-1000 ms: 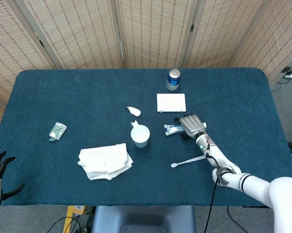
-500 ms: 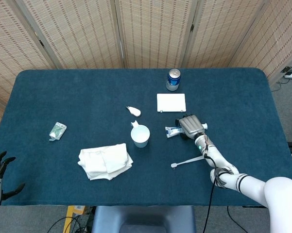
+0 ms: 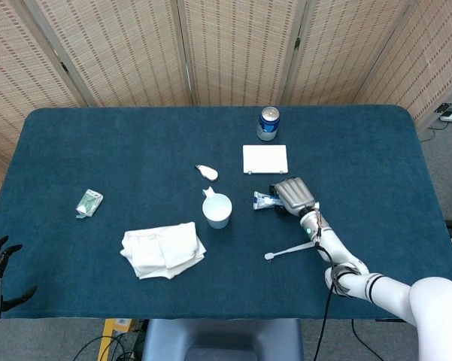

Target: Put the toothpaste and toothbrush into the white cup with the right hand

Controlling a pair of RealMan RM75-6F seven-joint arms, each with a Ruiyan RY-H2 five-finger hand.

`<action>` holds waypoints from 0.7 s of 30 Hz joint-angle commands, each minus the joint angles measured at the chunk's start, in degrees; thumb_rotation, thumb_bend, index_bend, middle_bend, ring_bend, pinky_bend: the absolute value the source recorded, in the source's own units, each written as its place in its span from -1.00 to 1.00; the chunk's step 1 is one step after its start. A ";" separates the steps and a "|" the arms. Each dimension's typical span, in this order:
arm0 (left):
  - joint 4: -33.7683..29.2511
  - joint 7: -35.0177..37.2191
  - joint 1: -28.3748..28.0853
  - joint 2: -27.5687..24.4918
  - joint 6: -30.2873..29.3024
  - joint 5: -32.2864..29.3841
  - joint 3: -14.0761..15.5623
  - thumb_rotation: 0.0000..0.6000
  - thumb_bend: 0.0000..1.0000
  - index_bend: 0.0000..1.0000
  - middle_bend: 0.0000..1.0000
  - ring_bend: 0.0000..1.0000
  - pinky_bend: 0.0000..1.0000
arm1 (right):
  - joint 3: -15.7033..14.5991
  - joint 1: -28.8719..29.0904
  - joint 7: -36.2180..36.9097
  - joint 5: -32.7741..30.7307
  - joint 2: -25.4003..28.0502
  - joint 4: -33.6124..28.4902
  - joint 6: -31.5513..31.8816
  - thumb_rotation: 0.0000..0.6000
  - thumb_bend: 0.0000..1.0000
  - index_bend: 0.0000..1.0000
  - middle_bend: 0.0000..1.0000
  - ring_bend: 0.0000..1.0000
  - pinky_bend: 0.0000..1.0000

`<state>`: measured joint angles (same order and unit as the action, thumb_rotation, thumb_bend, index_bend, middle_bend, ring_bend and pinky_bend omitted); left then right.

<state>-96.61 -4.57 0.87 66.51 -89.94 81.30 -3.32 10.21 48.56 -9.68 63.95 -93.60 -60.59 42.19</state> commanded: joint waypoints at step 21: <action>-2.25 -1.46 0.16 -0.60 -1.03 1.50 -0.01 1.00 -0.59 -0.52 -0.80 -0.93 -0.71 | 11.78 -2.97 40.75 7.90 9.41 -22.40 7.97 1.00 -0.27 0.30 0.32 -0.15 -0.26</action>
<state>-98.83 -6.03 1.00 65.94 -90.96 82.77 -3.33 20.15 45.05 27.99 71.55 -84.03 -80.95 50.05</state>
